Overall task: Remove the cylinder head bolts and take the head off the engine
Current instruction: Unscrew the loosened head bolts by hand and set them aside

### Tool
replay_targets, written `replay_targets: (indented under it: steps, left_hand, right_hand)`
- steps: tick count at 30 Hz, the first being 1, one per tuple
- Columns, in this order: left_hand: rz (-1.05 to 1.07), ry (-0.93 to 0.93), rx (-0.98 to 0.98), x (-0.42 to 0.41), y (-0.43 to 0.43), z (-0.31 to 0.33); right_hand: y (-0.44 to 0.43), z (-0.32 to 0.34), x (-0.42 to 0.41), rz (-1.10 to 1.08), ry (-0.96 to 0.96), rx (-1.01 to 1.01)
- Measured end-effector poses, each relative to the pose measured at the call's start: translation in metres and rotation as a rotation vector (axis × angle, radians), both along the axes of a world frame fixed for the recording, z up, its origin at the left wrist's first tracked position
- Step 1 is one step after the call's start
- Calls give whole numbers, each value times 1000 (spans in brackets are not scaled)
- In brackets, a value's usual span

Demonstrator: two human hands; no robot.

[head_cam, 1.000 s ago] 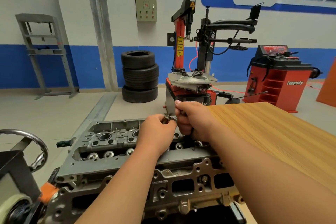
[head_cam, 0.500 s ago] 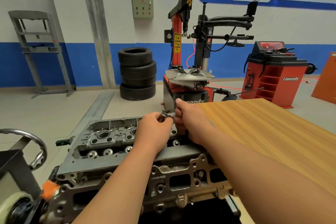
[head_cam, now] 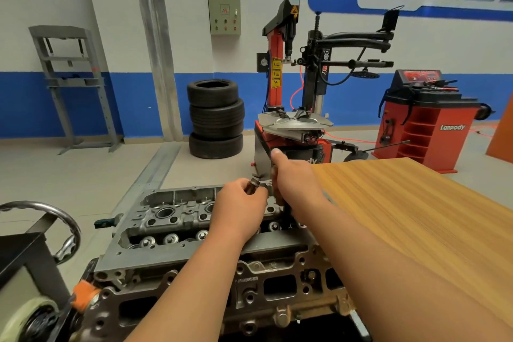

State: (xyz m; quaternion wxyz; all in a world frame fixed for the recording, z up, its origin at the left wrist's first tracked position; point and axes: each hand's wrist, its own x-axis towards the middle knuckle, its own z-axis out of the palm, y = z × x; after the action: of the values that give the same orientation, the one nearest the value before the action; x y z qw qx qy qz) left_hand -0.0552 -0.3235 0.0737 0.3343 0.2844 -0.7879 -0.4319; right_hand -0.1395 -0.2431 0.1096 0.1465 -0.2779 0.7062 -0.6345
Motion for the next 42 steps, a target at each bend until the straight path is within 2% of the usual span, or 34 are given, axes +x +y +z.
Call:
replay_targets:
  steps: [3, 5, 7, 10, 11, 12, 14, 17, 18, 19, 20, 22, 23, 25, 26, 28, 31, 33, 35, 37, 39, 42]
  left_hand:
    - [5, -7, -5, -1, -1, 0]
    - [1, -10, -13, 0, 0, -1]
    - [-5, 3, -8, -2, -1, 0]
    - [-13, -9, 12, -1, -2, 0]
    - [-9, -22, 14, -1, -2, 0]
    - [-4, -30, 14, -2, -1, 0]
    - [4, -20, 11, -1, -1, 1]
    - [9, -4, 5, -1, -1, 2]
    - [7, -6, 5, 0, 0, 2]
    - [4, -5, 8, 0, 1, 1]
    - [2, -5, 10, 0, 1, 1]
    - [5, -16, 13, 0, 0, 0]
    - [7, -23, 13, -1, 0, 0]
    - [9, -36, 16, -2, -1, 1]
    - [11, -40, 10, -2, -1, 1]
    - [17, -39, -8, 0, -1, 0]
    - [20, -23, 17, 0, -1, 1]
    - [21, -32, 18, 0, 0, 1]
    - [5, -20, 26, 0, 0, 1]
    - [-4, -20, 32, 0, -1, -1]
    - [-1, -23, 18, -1, -2, -1]
    - [14, -23, -2, -2, -2, -1]
  right_hand:
    - [3, 6, -18, 476, -291, 20]
    - [6, 11, -24, 593, -366, 60]
    - [5, 14, -20, 465, -252, 117]
    - [4, 5, -1, 101, 192, 81]
    - [2, 0, 3, 25, 274, 31]
    - [0, -3, 3, -21, 271, -27]
    - [-2, 3, -3, 37, 74, -84]
    - [2, 20, -18, 456, -311, -21]
    - [4, 22, -21, 519, -385, -33]
    - [4, 23, -21, 509, -385, -28]
    - [3, 20, -18, 424, -295, -6]
    - [2, 12, -3, 119, 1, 36]
    - [1, 7, 5, -25, 114, -6]
    - [-3, -3, 16, -116, 217, -103]
    - [-5, -4, 16, -126, 213, -135]
    - [-5, 5, 5, -91, 88, -145]
    - [2, 27, -15, 347, -243, 48]
    - [4, 29, -18, 434, -308, 82]
    - [0, 22, -8, 217, -152, 48]
    - [-1, 11, 7, -62, -24, -82]
    - [-2, -2, 16, -120, -58, -174]
    - [-5, -2, 13, -174, 17, -97]
